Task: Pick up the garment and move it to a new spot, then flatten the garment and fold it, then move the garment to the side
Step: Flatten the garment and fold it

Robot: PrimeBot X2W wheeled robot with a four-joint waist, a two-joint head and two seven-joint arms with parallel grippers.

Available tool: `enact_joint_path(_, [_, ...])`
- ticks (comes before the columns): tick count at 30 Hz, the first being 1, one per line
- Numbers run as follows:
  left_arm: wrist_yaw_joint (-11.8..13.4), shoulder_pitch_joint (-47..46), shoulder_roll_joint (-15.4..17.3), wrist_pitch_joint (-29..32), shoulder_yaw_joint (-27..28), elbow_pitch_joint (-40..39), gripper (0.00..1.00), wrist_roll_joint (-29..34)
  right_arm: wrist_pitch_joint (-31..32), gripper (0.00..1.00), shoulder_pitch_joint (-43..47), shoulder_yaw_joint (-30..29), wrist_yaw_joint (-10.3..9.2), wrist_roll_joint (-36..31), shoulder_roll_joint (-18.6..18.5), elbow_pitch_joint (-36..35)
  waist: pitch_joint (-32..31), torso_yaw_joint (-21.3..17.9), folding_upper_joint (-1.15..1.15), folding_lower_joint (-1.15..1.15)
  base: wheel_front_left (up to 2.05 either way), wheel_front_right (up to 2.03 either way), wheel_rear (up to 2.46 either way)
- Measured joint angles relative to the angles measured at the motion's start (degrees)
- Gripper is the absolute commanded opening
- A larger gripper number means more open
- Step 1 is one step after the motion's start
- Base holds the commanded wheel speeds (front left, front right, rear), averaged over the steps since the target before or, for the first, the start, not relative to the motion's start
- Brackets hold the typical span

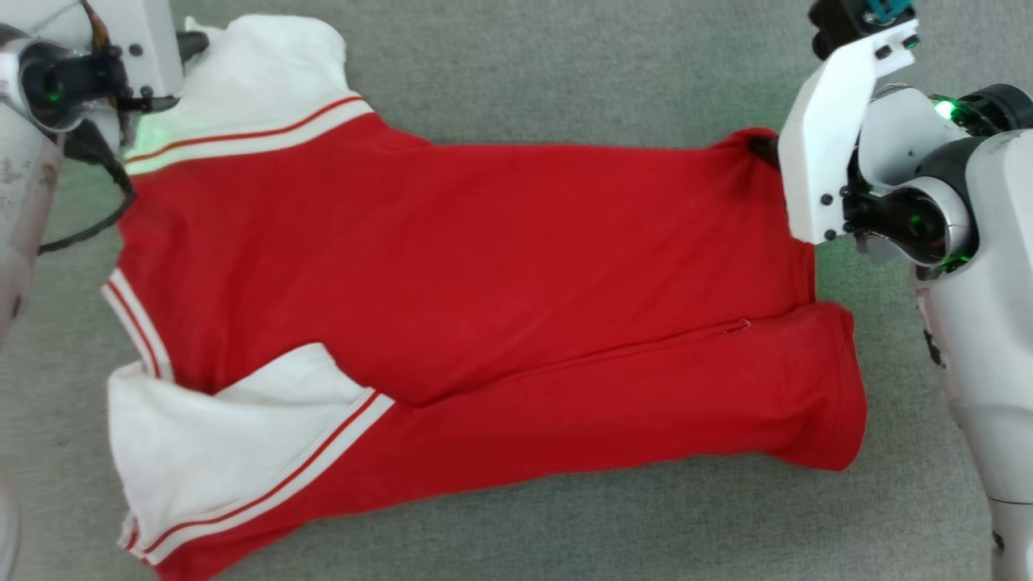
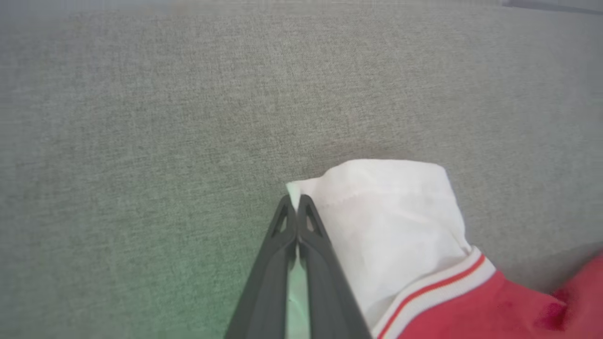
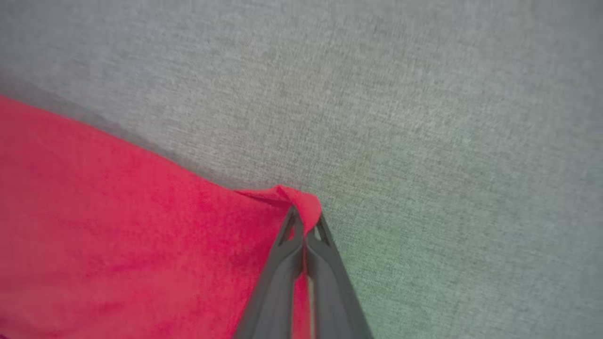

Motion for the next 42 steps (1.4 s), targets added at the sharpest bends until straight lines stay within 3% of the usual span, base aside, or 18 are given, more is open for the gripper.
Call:
enact_joint_path(10, [-0.2, 3.1, 0.5, -0.7, -0.2, -5.5, 0.00, -2.2, -5.9, 0.00, 4.7, 1.8, 0.00, 2.0, -5.0, -1.1, -5.4, 3.2, 0.00, 0.00, 0.00, 0.00, 0.00])
enact_joint_path(22, [0.3, 12.2, 5.3, 1.8, -2.7, -16.9, 0.00, -3.6, -8.7, 0.00, 15.4, 1.8, -0.01, 4.7, -10.0, -4.2, -13.8, 7.3, 0.00, 0.00, 0.00, 0.00, 0.00])
enact_joint_path(29, [6.1, 19.6, 9.5, 4.5, -4.0, -30.0, 0.00, -5.2, -8.8, 0.00, 22.0, 0.5, -0.01, 6.1, -12.0, -7.1, -18.0, 9.6, 0.00, 0.00, 0.00, 0.00, 0.00])
enact_joint_path(36, [15.3, 28.4, 15.6, 7.7, -5.1, -46.4, 0.00, -8.1, -8.2, 0.00, 27.6, -1.1, -0.01, 6.7, -12.7, -9.5, -20.8, 10.9, 0.00, 0.00, 0.00, 0.00, 0.00])
enact_joint_path(42, [20.9, 34.1, 19.2, 8.0, -5.5, -56.1, 0.00, -10.1, -8.5, 0.00, 30.9, -2.4, -0.01, 6.5, -12.9, -10.5, -21.2, 10.9, 0.00, 0.00, 0.00, 0.00, 0.00])
